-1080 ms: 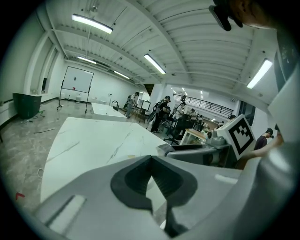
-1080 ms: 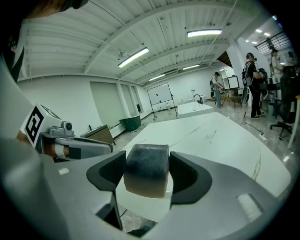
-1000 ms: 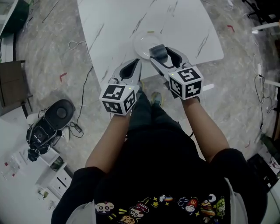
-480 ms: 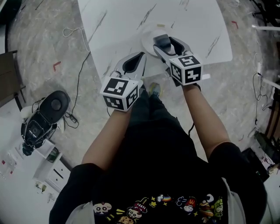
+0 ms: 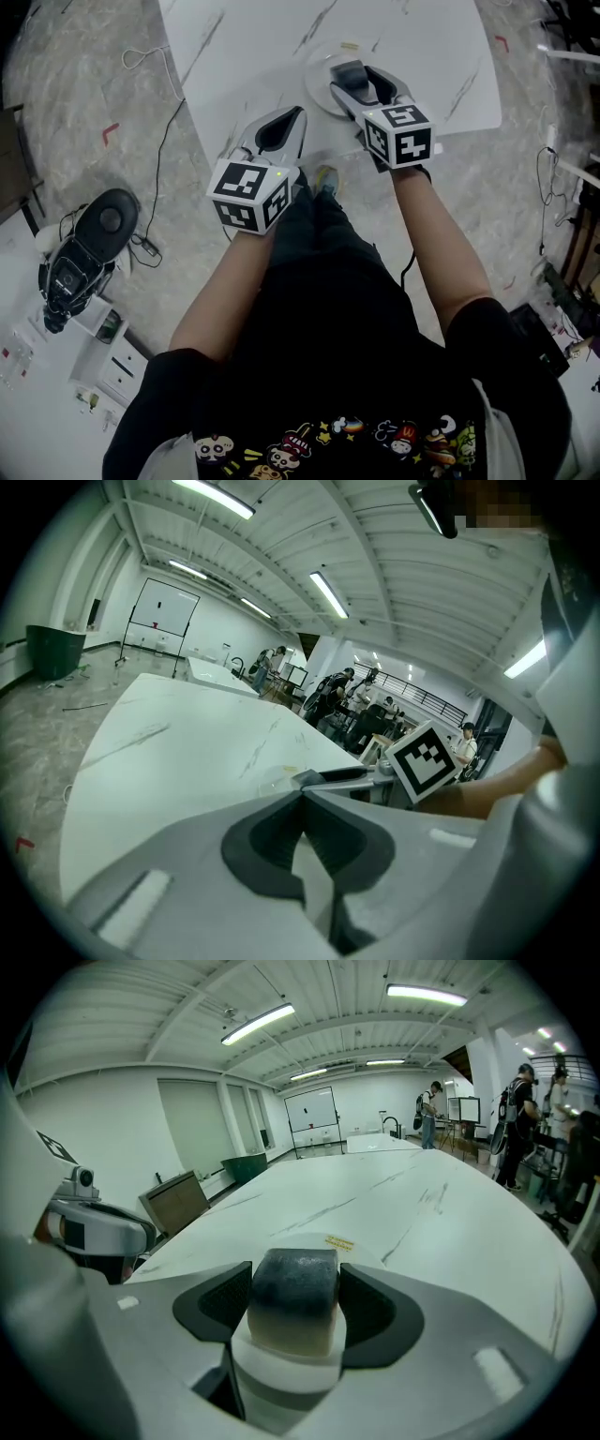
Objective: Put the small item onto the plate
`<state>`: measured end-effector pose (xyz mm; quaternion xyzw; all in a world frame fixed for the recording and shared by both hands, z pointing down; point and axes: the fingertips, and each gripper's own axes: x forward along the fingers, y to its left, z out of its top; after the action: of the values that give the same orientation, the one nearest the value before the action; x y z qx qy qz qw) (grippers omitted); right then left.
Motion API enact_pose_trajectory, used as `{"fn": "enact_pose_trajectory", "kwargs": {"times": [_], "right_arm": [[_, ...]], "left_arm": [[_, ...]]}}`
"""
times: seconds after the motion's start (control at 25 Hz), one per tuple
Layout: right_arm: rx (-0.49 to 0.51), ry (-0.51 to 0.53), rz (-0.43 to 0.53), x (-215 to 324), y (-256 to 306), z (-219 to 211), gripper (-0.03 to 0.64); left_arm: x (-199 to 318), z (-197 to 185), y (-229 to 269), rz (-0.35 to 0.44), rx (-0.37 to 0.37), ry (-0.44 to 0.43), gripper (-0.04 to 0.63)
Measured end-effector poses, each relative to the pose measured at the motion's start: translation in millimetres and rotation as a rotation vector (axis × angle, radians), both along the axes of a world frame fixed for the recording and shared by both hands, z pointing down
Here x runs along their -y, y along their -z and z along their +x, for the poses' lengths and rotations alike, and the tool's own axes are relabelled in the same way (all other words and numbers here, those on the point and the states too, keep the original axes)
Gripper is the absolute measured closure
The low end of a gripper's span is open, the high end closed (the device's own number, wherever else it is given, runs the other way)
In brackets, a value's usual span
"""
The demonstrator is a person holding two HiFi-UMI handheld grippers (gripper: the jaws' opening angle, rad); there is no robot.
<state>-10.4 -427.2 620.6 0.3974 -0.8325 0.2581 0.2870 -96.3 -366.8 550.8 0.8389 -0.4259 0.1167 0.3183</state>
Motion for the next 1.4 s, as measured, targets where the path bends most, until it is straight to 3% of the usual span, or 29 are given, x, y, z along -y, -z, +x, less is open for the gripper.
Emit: {"fn": "enact_pose_trajectory", "kwargs": {"times": [0.52, 1.4], "right_arm": [[-0.106, 0.04, -0.017, 15, -16, -8, 0.299], [-0.1, 0.061, -0.091, 16, -18, -5, 0.266]], "left_arm": [[7, -15, -6, -0.005, -0.019, 0.021, 0.595], [15, -7, 8, 0.017, -0.011, 0.009, 0.595]]}}
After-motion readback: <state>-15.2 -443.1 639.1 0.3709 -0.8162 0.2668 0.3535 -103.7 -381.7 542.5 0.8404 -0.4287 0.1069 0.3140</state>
